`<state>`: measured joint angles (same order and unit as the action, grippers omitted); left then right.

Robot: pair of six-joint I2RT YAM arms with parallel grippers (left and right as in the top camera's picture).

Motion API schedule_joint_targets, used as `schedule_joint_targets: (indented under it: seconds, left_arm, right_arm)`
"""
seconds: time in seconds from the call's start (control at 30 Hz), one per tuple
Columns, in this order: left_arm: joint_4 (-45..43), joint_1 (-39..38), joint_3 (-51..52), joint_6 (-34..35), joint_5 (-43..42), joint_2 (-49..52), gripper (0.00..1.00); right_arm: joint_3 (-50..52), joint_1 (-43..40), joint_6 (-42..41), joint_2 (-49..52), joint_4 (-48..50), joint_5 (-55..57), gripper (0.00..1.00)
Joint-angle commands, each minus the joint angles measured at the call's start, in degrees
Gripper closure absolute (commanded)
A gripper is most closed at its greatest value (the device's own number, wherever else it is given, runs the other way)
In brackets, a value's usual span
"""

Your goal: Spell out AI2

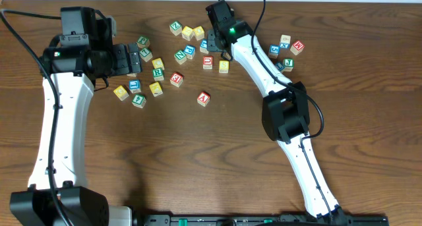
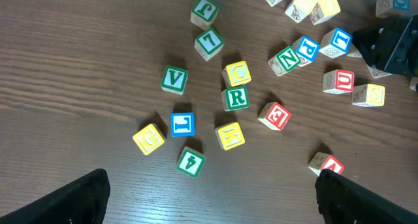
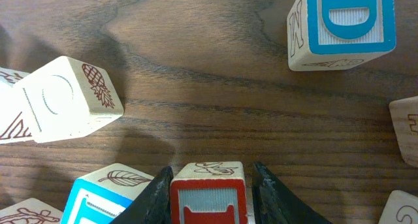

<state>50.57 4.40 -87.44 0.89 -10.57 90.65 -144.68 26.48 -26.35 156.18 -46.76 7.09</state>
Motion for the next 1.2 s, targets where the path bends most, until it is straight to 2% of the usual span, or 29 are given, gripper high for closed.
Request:
schedule_joint_targets:
  seconds: [0.0, 0.33, 0.67, 0.77, 0.93, 1.17]
  left_arm:
    - [0.09, 0.04, 0.13, 0.09, 0.15, 0.00, 0.00]
    - [0.09, 0.04, 0.13, 0.09, 0.13, 0.00, 0.00]
    - [0.07, 0.02, 0.13, 0.09, 0.15, 0.00, 0.00]
    - [0.09, 0.04, 0.13, 0.09, 0.13, 0.00, 0.00]
    - [0.09, 0.04, 0.13, 0.09, 0.13, 0.00, 0.00]
    - [0.07, 0.04, 0.13, 0.09, 0.13, 0.00, 0.01]
  right_arm:
    - [0.07, 0.42, 2.58, 0.48, -0.07, -0.13, 0.68]
    - [0.04, 0.39, 4.61, -0.26, 0.26, -0.13, 0.76]
    - [0.02, 0.24, 4.79, -8.31, -3.10, -0.20, 0.80]
    - [0.02, 0.24, 4.90, -11.67, -6.40, -0.20, 0.83]
    - [0.04, 0.24, 7.69, -17.05, -13.97, -2.91, 0.82]
    - [0.07, 0.35, 8.09, -19.47, -29.92, -12.20, 0.80]
